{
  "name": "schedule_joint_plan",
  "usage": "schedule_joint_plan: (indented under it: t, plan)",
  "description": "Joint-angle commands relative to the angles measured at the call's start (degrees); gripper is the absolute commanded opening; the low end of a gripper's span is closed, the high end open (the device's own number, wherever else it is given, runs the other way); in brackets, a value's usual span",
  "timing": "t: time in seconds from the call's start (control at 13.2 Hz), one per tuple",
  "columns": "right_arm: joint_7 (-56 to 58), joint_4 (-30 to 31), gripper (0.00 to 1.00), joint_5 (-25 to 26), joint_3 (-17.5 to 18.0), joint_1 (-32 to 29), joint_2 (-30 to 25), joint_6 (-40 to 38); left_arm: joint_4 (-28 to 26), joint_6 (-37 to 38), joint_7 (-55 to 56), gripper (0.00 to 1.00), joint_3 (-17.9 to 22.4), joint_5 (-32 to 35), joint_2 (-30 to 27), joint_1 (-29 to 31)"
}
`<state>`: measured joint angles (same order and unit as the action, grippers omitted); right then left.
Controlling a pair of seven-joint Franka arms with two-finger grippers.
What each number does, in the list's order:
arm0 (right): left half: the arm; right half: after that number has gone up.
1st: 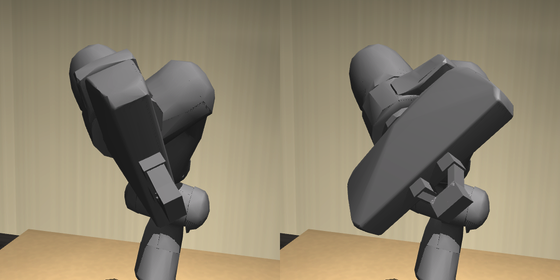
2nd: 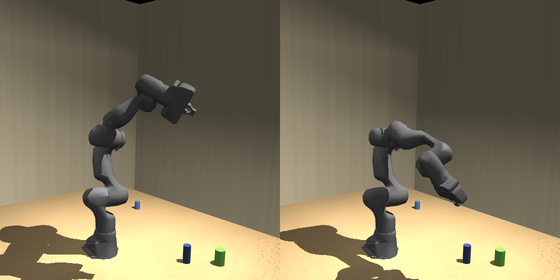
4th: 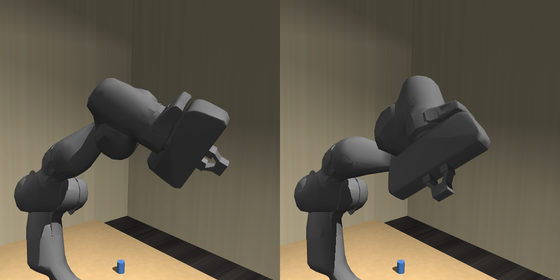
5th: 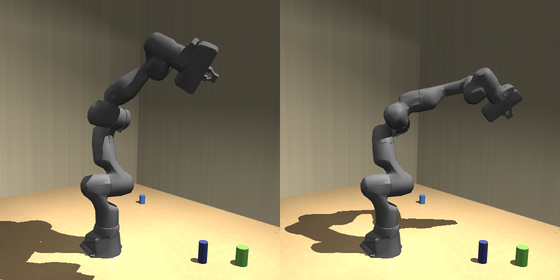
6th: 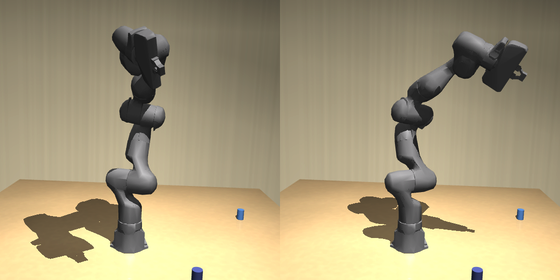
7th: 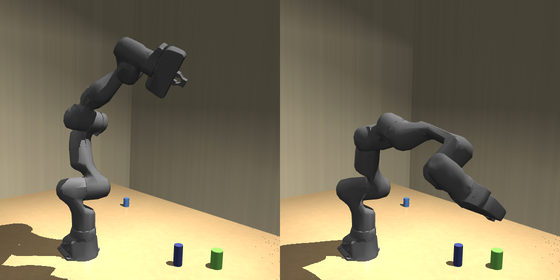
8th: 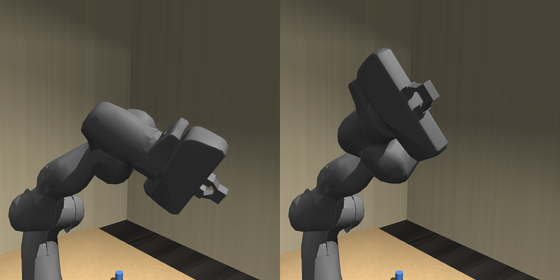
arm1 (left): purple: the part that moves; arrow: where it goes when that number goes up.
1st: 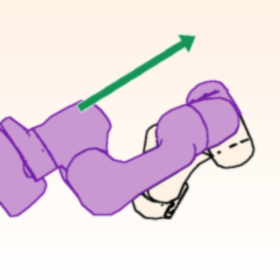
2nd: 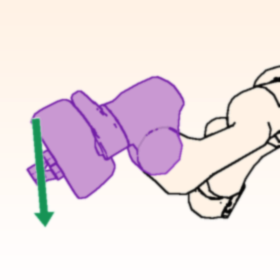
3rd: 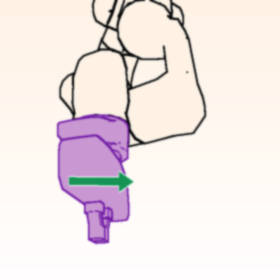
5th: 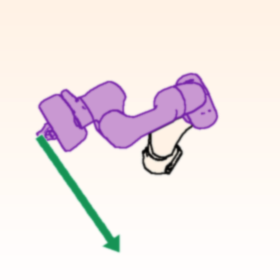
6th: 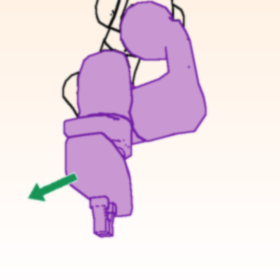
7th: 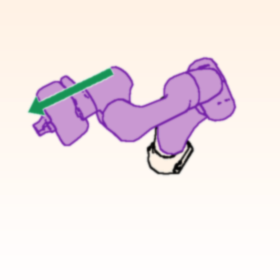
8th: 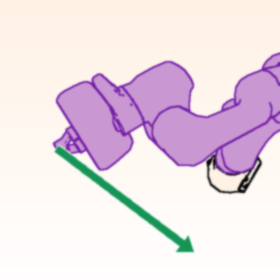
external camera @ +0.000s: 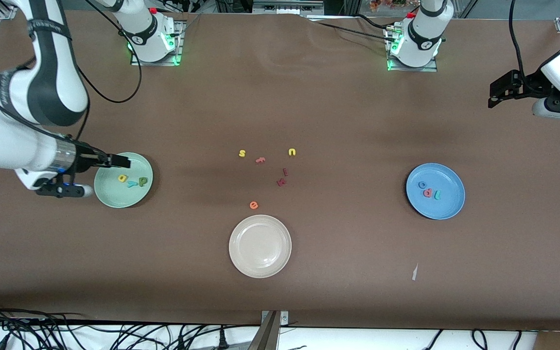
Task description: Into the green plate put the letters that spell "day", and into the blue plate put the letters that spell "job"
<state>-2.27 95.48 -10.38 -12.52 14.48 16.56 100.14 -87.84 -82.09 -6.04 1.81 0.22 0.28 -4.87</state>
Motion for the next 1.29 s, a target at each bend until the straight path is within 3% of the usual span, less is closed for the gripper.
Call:
schedule_joint_plan:
  t: [0.0, 0.53, 1.21]
  plan:
    - [0.60, 1.11, 1.00, 3.35, 1.54, -1.64, -3.97, -2.23, 1.79, 0.96, 0.15, 1.00, 0.12, -0.22, 0.77, -0.14]
    - [-8.19, 0.06, 1.00, 4.14, 1.97, -4.89, -10.31, -8.81, 1.88, 0.96, 0.15, 1.00, 0.12, -0.13, 0.77, -0.14]
    - [-7.93, -1.17, 1.00, 9.77, 4.26, -7.18, -12.95, -8.65, 1.88, 0.96, 0.15, 1.00, 0.12, -0.13, 0.77, -0.06]
